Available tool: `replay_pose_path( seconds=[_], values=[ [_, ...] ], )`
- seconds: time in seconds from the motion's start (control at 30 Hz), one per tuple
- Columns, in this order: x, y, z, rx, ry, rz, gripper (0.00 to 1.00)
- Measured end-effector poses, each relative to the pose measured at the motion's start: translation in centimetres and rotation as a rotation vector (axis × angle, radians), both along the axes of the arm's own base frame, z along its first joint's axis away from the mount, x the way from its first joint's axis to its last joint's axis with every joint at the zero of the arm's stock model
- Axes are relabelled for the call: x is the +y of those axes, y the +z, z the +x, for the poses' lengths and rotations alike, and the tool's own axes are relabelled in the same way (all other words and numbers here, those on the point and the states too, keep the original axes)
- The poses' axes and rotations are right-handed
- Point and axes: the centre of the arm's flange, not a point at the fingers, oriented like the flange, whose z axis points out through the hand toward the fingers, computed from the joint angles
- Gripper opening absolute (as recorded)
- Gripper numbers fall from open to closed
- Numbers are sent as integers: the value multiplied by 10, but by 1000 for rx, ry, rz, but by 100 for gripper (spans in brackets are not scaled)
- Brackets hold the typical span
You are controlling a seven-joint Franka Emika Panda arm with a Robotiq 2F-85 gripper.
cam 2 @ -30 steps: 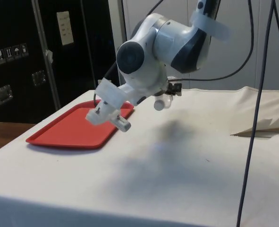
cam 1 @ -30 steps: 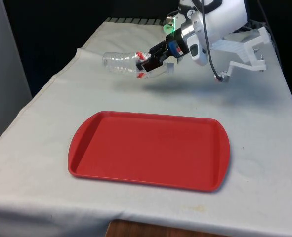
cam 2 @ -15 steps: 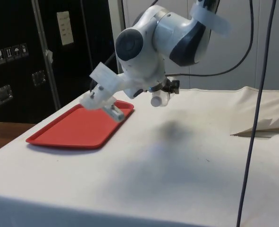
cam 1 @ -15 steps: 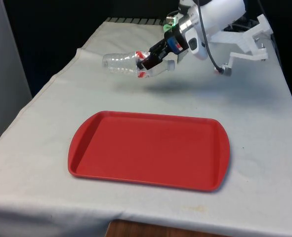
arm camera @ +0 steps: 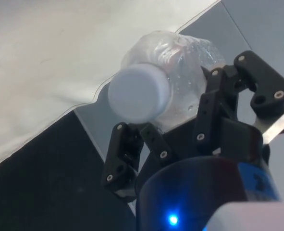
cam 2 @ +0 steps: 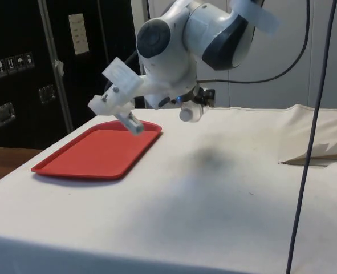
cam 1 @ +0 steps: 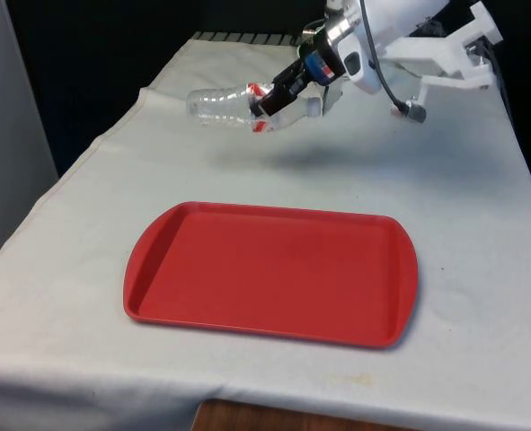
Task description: Place the bottle upright on the tray.
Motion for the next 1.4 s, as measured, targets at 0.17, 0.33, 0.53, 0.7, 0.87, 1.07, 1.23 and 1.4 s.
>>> replay_pose_path(
  seconds=[0.17, 0.33, 0.53, 0.7, 0.87, 1.07, 1.23, 1.4],
  values=[
    [1, 10, 2, -5, 1, 10, 33],
    [1, 15, 2, -5, 0, 17, 33],
    [1, 25, 4, -9, -1, 29, 33],
    [2, 35, 5, -13, -1, 43, 33],
    [2, 42, 6, -16, -1, 52, 33],
    [2, 52, 7, -20, -2, 67, 33],
    [3, 60, 7, -22, -3, 80, 33],
    [3, 66, 8, -24, -3, 90, 33]
  ],
)
